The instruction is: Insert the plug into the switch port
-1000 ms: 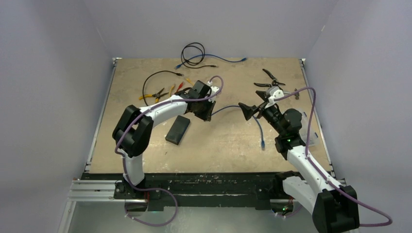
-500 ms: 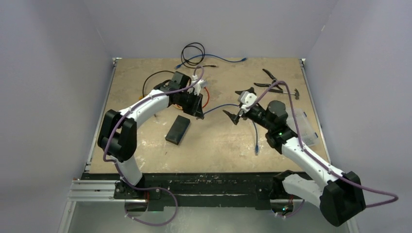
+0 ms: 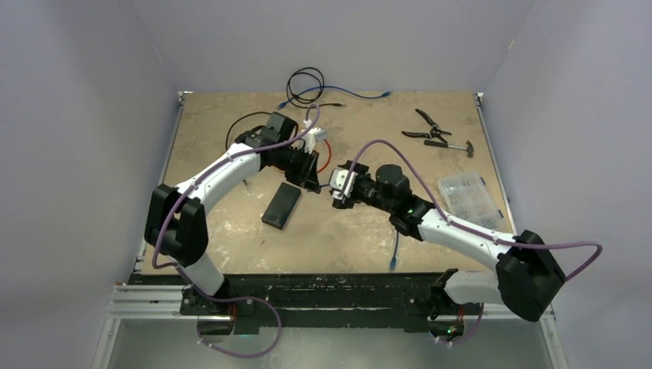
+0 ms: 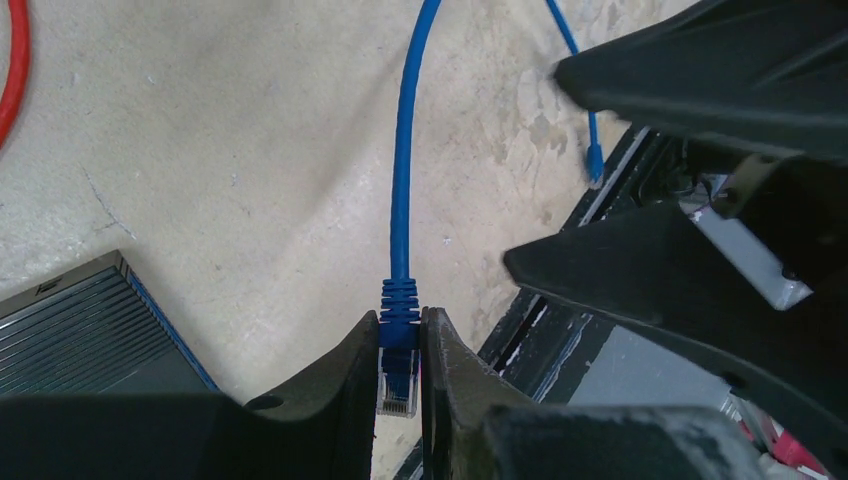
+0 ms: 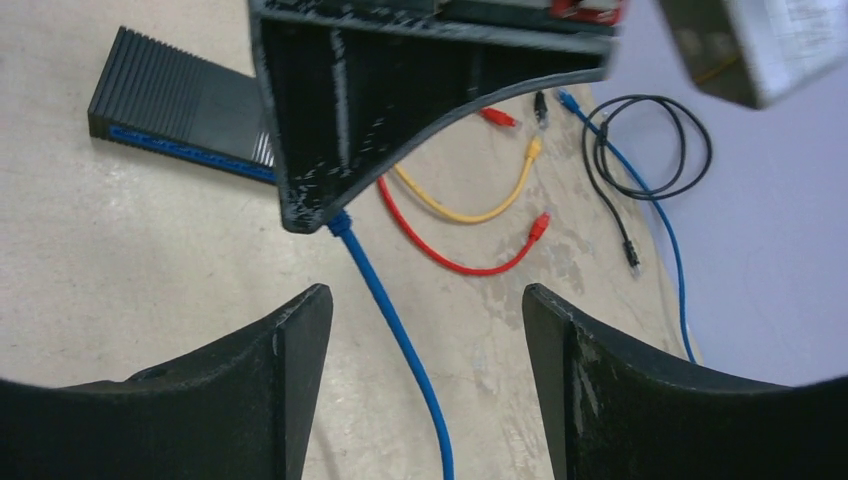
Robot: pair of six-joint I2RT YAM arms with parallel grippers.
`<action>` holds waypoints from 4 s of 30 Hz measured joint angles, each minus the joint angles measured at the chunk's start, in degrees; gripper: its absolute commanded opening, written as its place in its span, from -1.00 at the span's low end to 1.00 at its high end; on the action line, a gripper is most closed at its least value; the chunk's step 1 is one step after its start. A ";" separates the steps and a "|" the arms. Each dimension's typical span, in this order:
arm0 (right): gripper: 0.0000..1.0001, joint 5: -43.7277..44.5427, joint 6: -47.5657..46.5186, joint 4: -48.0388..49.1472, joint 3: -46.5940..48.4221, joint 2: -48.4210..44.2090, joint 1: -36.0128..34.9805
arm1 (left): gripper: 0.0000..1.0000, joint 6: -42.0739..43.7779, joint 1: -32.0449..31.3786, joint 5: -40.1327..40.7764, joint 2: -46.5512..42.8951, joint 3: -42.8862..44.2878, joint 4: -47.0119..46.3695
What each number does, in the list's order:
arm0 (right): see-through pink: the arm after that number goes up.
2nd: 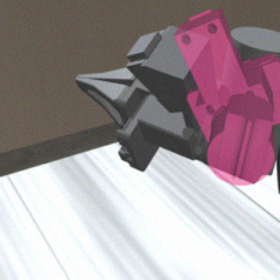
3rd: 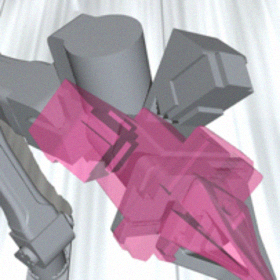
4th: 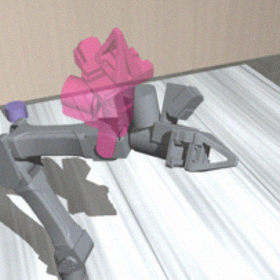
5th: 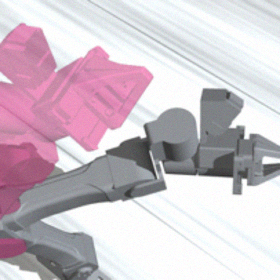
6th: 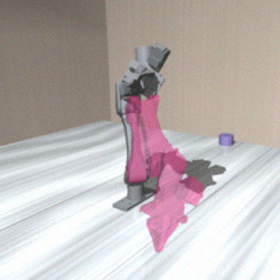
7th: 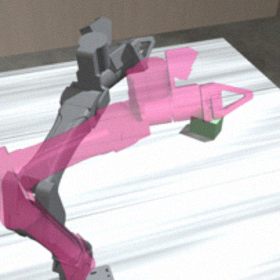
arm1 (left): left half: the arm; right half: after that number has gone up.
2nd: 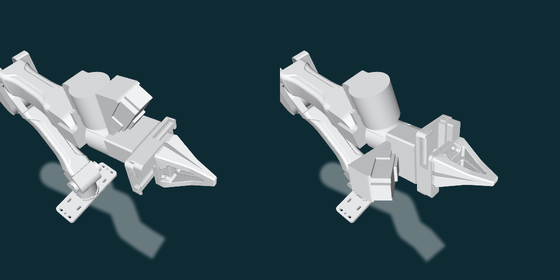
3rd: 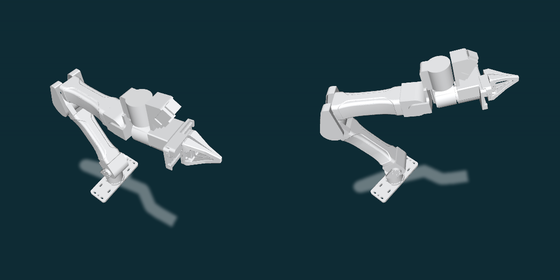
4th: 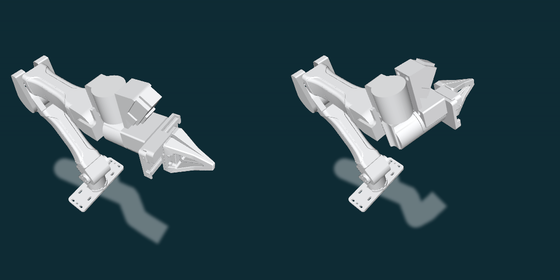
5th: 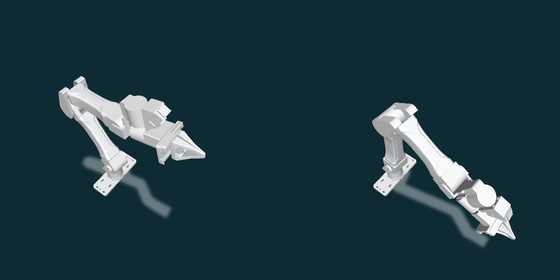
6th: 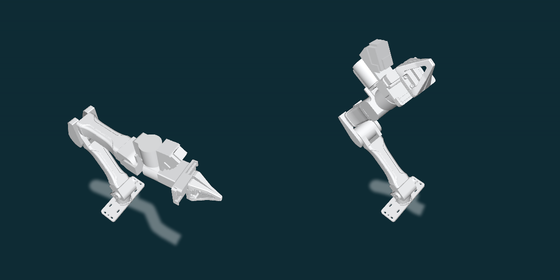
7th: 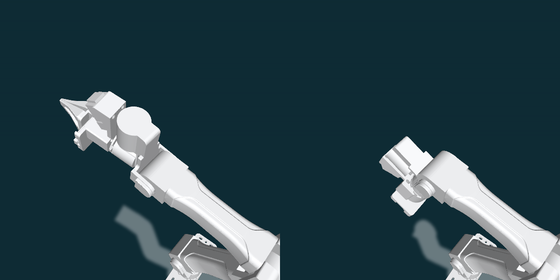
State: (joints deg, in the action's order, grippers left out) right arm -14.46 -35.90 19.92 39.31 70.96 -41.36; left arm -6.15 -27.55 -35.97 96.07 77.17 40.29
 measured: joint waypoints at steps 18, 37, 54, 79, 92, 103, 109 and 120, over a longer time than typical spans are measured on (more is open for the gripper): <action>-0.53 4.20 -4.70 0.20 0.59 7.19 -4.92 | -1.00 0.66 -1.25 -2.10 -2.38 0.00 1.40; -0.99 -0.79 1.92 0.00 0.79 7.30 -3.85 | 0.11 1.36 -1.25 -0.13 -6.64 0.11 0.04; -0.99 -24.79 19.63 -0.17 10.32 6.86 9.88 | 0.76 3.23 -1.25 12.59 -36.72 -16.33 -33.07; -0.99 -36.76 20.96 -9.90 26.60 17.97 15.06 | 0.58 32.11 -2.14 11.50 -40.89 -41.46 -54.36; -1.00 -44.26 -2.99 -55.41 50.77 31.56 15.06 | 0.39 49.16 -3.50 12.00 -36.04 -41.31 -57.11; -0.99 -45.07 -8.33 -73.50 54.73 35.85 15.06 | 0.15 60.48 -4.15 10.08 -33.68 -39.91 -56.06; -0.99 -45.07 -7.85 -75.10 55.60 35.89 15.06 | -0.03 64.35 -6.05 8.57 -31.93 -38.16 -53.68; -0.98 -45.00 -7.58 -77.40 55.60 35.89 14.56 | -0.11 68.81 -7.74 6.75 -30.14 -35.76 -50.16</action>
State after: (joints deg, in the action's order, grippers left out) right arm -59.46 -43.48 -57.47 94.91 106.85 -26.81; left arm 62.65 -35.29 -29.21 65.93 41.41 -9.87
